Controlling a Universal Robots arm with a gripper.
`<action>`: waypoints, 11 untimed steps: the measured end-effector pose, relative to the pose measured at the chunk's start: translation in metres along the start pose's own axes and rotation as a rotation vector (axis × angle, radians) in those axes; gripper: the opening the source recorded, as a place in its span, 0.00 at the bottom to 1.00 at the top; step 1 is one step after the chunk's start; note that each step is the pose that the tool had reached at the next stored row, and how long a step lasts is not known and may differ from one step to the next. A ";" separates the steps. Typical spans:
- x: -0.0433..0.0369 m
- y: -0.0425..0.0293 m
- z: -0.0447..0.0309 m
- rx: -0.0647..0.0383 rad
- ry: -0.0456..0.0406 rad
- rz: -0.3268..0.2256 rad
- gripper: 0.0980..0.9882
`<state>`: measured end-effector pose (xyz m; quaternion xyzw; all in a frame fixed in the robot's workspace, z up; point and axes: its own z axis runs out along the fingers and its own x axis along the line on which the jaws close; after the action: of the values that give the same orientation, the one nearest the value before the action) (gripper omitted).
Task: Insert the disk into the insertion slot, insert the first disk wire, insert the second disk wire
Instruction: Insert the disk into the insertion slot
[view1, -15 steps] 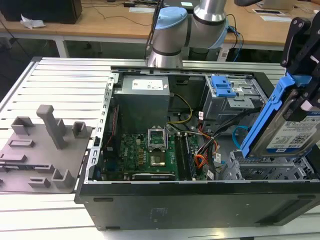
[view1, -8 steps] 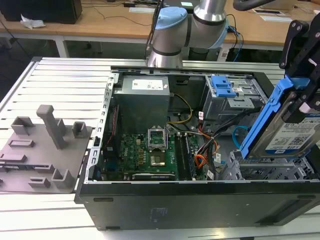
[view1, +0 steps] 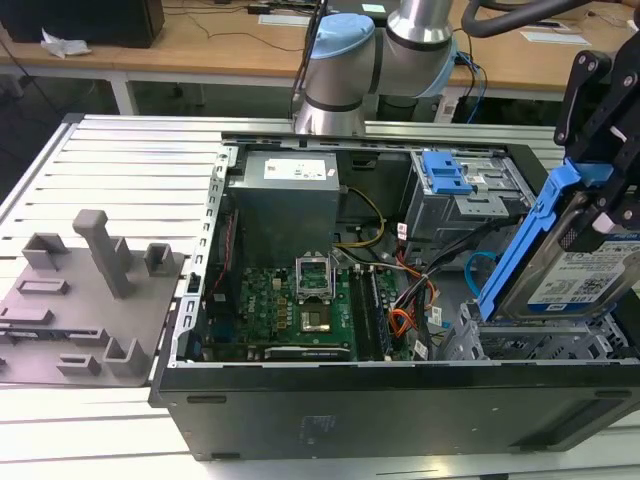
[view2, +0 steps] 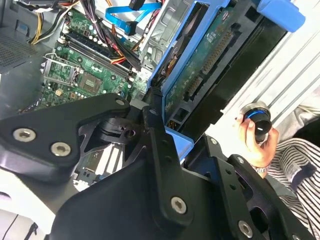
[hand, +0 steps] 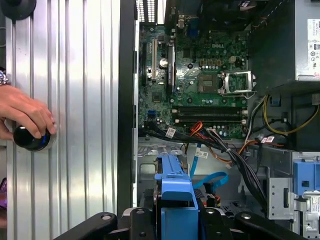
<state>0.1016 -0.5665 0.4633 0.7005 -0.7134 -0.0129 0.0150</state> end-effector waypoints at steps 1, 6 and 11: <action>0.0000 0.0000 0.0004 0.000 -0.0001 0.000 0.30; 0.0000 -0.0002 0.0034 0.000 0.0000 0.000 0.30; 0.0000 -0.0003 0.0057 0.000 0.0000 0.000 0.30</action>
<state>0.1017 -0.5664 0.4575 0.7005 -0.7134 -0.0129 0.0149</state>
